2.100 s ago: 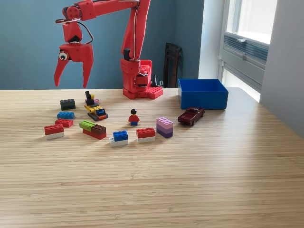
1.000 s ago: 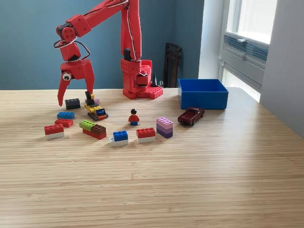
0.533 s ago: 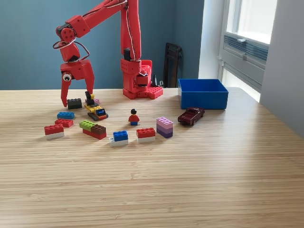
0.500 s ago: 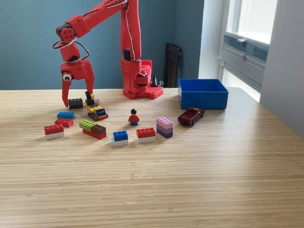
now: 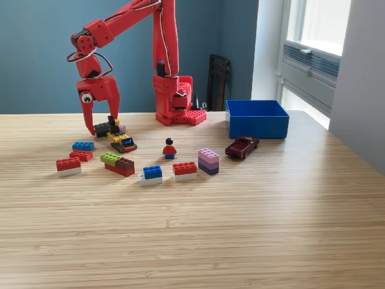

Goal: Grasp a lego block and put it in the bin.

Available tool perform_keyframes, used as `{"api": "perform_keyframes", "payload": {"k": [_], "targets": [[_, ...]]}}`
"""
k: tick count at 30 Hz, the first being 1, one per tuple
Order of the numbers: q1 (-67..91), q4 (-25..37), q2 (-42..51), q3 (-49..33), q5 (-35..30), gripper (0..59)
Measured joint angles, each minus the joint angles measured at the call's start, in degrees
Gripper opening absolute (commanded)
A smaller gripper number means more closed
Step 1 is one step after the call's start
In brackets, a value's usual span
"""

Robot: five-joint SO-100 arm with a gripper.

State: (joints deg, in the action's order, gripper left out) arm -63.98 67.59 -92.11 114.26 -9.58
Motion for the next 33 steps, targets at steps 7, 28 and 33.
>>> {"api": "perform_keyframes", "payload": {"k": [7,28,33], "targets": [[2.0,11.9,0.0,-9.2,0.7,0.0],[34.9,30.8,0.0,-47.0,-0.6,0.0],[50.9,30.8,0.0,-42.6,-4.4,0.0]]}}
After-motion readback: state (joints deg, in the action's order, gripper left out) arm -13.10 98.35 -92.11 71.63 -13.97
